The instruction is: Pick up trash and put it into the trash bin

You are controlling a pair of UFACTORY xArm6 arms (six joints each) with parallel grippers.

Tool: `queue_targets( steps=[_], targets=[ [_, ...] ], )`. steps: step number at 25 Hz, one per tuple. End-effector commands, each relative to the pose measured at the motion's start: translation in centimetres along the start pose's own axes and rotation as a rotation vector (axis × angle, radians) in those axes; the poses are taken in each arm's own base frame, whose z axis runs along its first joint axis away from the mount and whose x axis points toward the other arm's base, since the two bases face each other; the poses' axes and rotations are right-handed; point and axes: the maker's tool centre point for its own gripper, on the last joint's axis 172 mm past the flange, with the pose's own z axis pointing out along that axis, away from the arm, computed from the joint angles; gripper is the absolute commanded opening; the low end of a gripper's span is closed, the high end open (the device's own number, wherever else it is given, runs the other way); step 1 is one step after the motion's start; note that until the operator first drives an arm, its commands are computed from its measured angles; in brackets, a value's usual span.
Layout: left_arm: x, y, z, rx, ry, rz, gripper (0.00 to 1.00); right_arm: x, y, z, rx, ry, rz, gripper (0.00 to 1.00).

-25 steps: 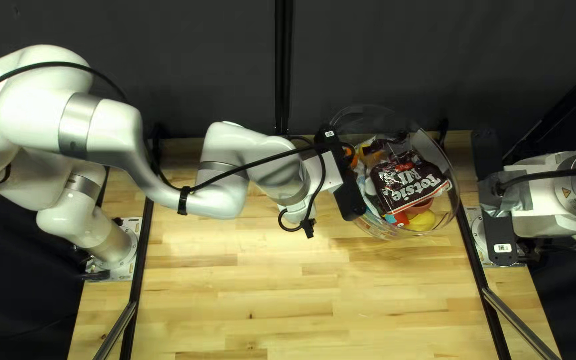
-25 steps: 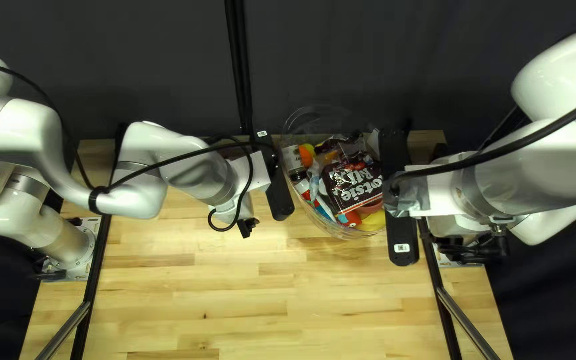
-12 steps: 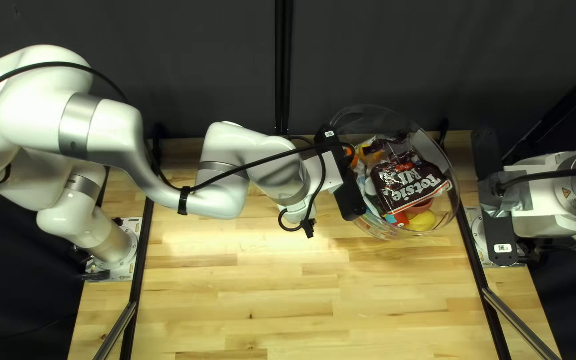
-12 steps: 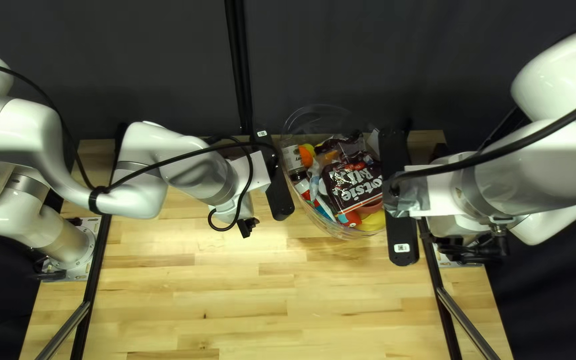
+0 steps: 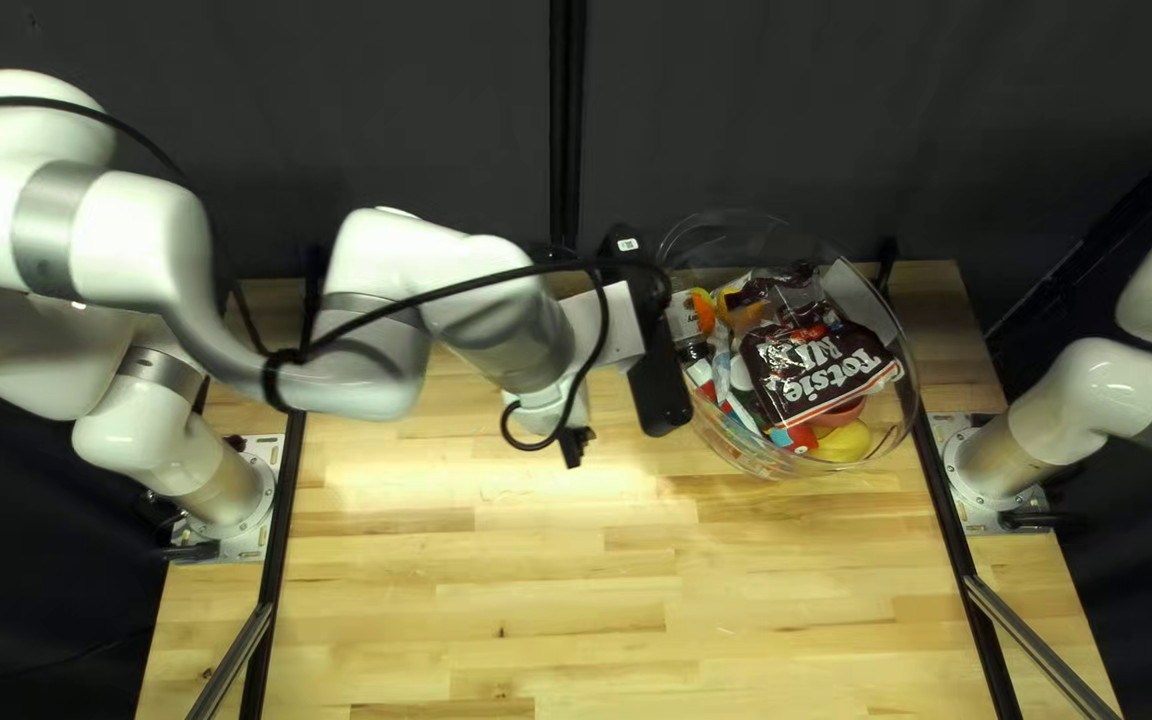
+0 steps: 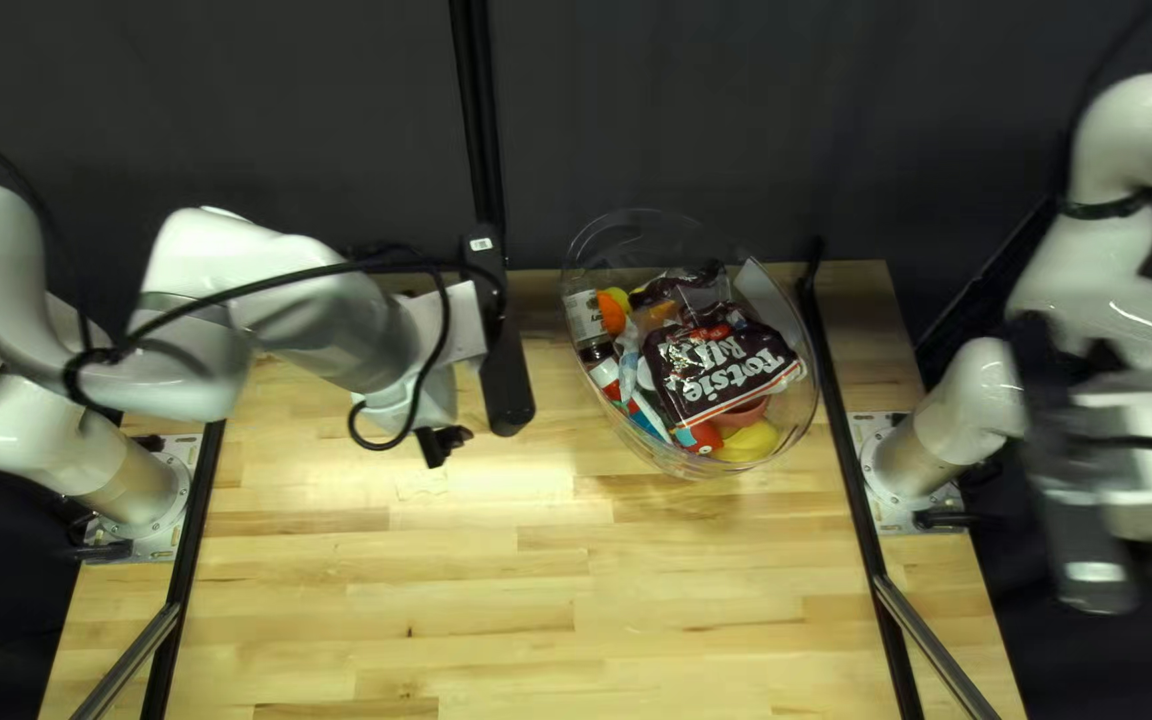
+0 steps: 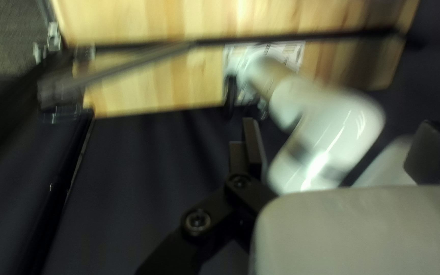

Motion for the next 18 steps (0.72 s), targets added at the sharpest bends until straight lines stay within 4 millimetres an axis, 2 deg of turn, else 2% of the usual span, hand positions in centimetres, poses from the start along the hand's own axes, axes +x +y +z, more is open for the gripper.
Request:
queue_targets(
  steps=[1, 7, 12, 18],
  targets=[
    [-0.3, 0.1, -0.5, -0.018, 0.022, 0.051, 1.0, -0.2, 2.2, 2.0, 0.004, -0.056, -0.06, 1.0],
    [-1.9, -0.6, -2.7, -0.029, 0.1, 0.119, 1.0, -0.2, 2.2, 2.0, 0.004, -0.056, -0.06, 1.0],
    [-2.7, -0.4, -4.3, -0.053, 0.159, 0.204, 1.0, -0.2, 2.2, 2.0, 0.004, -0.056, -0.06, 1.0],
    [-2.7, -0.4, -4.3, -0.053, 0.159, 0.204, 1.0, -0.2, 2.2, 2.0, 0.004, -0.056, -0.06, 1.0]
  ],
)
